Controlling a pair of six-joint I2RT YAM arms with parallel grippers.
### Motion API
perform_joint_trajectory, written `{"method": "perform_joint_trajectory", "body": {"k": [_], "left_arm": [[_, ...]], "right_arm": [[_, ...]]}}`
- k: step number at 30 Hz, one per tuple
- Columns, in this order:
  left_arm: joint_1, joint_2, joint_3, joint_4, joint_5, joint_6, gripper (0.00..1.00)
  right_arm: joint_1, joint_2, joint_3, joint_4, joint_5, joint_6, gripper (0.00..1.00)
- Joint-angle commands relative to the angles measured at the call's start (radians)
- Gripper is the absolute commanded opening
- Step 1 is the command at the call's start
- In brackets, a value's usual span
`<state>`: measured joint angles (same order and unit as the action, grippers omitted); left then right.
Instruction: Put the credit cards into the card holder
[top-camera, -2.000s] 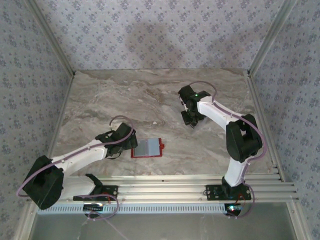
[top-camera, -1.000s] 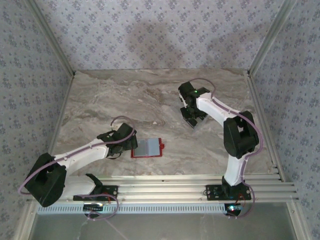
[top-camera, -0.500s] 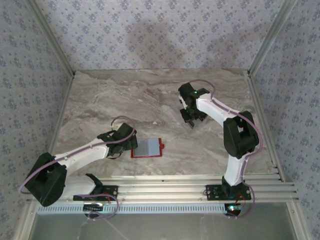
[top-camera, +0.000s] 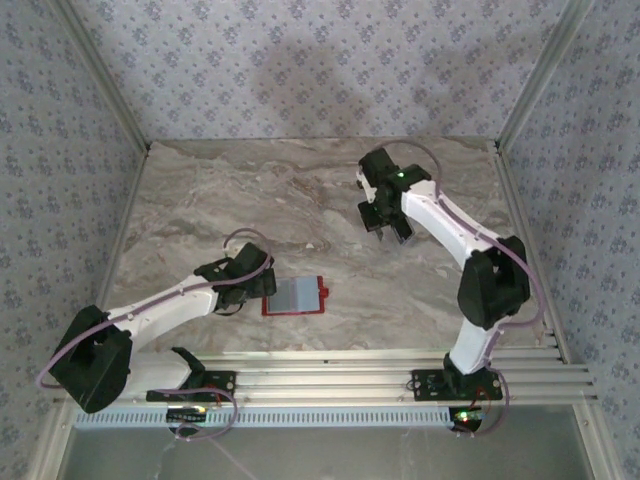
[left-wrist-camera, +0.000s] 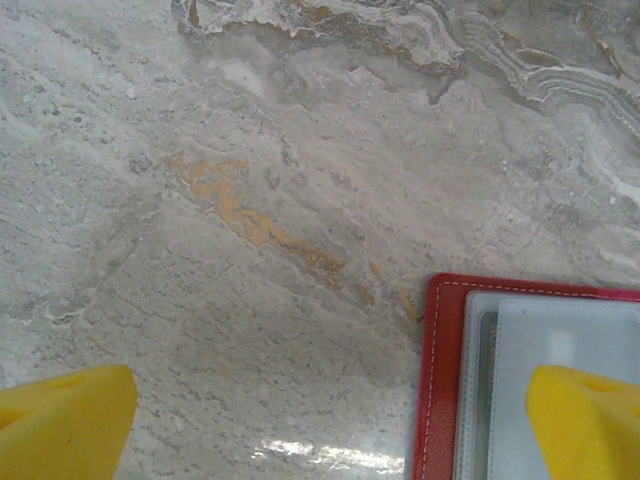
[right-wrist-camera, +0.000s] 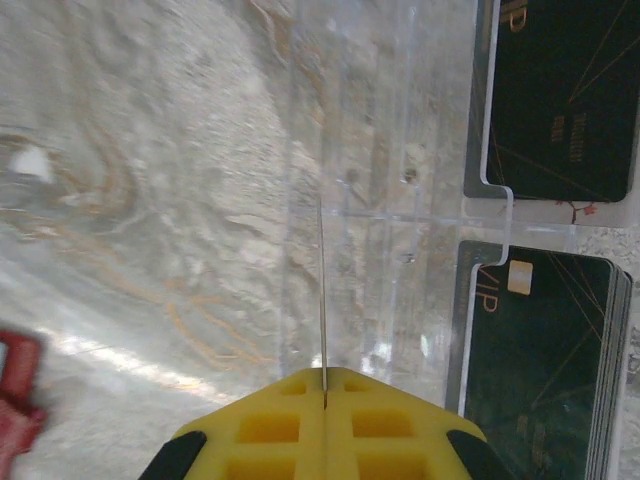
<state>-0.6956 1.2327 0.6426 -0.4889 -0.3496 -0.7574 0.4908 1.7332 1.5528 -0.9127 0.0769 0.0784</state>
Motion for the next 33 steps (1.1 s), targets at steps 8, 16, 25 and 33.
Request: {"method": "perform_joint_trajectory", "body": {"k": [8, 16, 25, 33], "left_arm": [[-0.059, 0.041, 0.026, -0.051, 0.007, 0.036, 1.0], [-0.117, 0.103, 0.02, -0.085, -0.08, -0.029, 1.0], [-0.141, 0.115, -0.015, -0.12, -0.125, -0.129, 1.0], [-0.152, 0.115, -0.029, -0.118, -0.129, -0.15, 1.0]], "right_arm": [[0.094, -0.228, -0.342, 0.426, -0.419, 0.317, 0.0], [0.263, -0.25, -0.617, 0.783, -0.417, 0.525, 0.0], [0.339, -0.208, -0.749, 1.019, -0.396, 0.652, 0.0], [0.373, -0.13, -0.771, 1.131, -0.4, 0.715, 0.0]]}}
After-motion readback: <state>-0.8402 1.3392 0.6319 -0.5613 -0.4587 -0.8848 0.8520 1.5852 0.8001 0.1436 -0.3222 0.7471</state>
